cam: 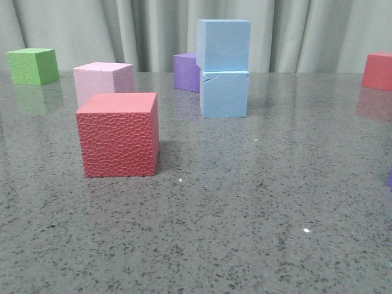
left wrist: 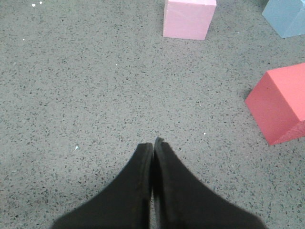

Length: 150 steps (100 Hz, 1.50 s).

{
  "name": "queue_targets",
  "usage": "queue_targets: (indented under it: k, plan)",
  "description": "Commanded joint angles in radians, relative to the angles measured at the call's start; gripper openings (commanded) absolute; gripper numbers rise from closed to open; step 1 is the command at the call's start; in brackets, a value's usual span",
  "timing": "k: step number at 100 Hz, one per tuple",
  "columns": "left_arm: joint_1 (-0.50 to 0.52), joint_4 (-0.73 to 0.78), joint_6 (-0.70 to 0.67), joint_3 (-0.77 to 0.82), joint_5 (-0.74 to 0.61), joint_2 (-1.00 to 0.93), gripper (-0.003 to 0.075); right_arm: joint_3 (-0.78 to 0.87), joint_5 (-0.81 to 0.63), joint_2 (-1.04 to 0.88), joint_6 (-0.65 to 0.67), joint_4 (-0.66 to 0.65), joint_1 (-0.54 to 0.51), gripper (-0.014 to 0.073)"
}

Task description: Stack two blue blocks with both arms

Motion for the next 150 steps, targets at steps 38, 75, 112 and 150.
queue_targets:
  k: [38, 75, 112, 150]
  plan:
    - [0.002, -0.022, -0.007, -0.025, -0.070, 0.000, -0.0019, -0.025, -0.042, -0.007, -0.010, -0.002, -0.006, -0.0069]
    - [0.002, -0.022, -0.007, -0.025, -0.070, 0.000, -0.0019, -0.025, -0.042, -0.007, -0.010, -0.002, -0.006, -0.0069]
    - [0.002, -0.022, -0.007, -0.025, -0.070, 0.000, -0.0019, -0.025, -0.042, -0.007, -0.010, -0.002, -0.006, -0.0069]
    - [0.002, 0.044, -0.007, -0.022, -0.171, -0.015, -0.0019, -0.025, -0.042, -0.007, -0.010, -0.002, -0.006, -0.0069]
